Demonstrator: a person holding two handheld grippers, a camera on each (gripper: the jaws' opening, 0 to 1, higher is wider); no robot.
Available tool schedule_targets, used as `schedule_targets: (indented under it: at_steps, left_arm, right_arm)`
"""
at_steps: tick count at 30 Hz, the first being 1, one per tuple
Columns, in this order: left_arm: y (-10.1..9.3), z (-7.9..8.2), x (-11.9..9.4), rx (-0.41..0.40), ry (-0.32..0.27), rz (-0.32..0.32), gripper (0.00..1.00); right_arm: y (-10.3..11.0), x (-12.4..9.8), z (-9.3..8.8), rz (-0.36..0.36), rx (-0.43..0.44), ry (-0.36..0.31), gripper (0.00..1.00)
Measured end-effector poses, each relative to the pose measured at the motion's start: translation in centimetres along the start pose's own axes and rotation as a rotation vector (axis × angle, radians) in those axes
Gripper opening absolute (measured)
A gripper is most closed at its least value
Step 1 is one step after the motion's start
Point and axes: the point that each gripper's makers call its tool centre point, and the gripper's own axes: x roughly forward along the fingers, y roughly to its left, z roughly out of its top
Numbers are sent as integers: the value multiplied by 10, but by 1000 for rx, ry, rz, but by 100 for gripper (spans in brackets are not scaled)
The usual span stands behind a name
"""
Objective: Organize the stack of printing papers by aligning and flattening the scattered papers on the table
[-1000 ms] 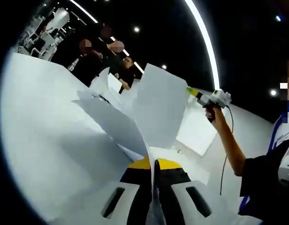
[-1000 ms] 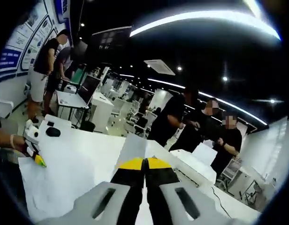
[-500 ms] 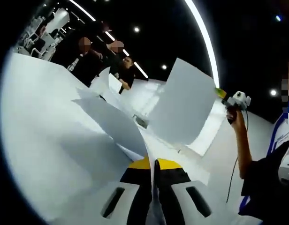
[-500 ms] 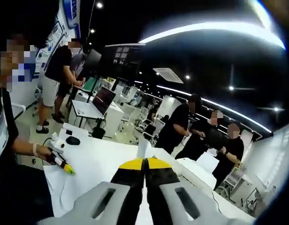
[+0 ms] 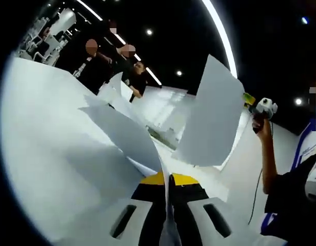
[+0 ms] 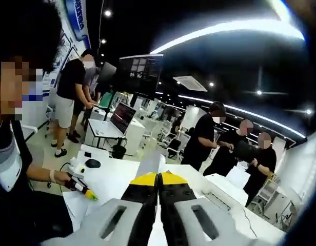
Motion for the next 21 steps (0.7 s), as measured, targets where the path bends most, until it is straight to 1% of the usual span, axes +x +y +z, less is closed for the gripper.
schedule_targets:
  at_steps: [1,2,3,4,5,6,7,8,9,10,11,12,13,15,17,18,19,21]
  left_arm:
    - [0,0,0,0,1,0,6]
    - [0,0,0,0,2,-1,6]
    - [0,0,0,0,3,0,6]
    - [0,-1,0,2,4,0,6]
    - [0,-1,1,2,5,0,6]
    - [0,-1,1,3,6,0,6]
    - [1,-1,1,1,7,0,6]
    - [1,-1,1,0,8,0,6]
    - [2,-1,1,0,9,1,6]
    - [2,-1,1,0,11,1,6]
    - [2,-1,1,1,13,2,6]
    - [3,-1,1,2,15,2,6]
    - [3,-1,2,2,16,2,6]
    - [3,-1,2,0,18,2,6]
    - [3,-1,2,2,21,2,7]
    - [3,-2,2,3,22,3,7]
    - [3,-2,2,3,21,3,7]
    - [3,-2,2,2,22,3,7]
  right_arm:
    - [-4,5,-6,14,14,14,0]
    - [-7,13,-21,29,36,55,0]
    - [-12,24,-34,30,69,72,0]
    - [-11,36,-53,60,91,105,0]
    - [-15,47,-71,59,112,143,0]
    - [-18,57,-87,59,131,161,0]
    - [-21,65,-102,64,118,185,0]
    - [-26,76,-116,54,113,194,0]
    - [-26,80,-123,58,115,196,0]
    - [-31,85,-140,48,98,243,0]
    - [-31,89,-149,48,66,258,0]
    - [-25,95,-156,72,64,254,0]
    - [-25,98,-162,73,72,260,0]
    - [-20,105,-183,91,62,304,0]
    - [-12,110,-196,115,68,319,0]
    - [-1,112,-197,155,85,308,0]
    - [8,113,-197,180,118,299,0]
    - [24,113,-194,215,144,286,0]
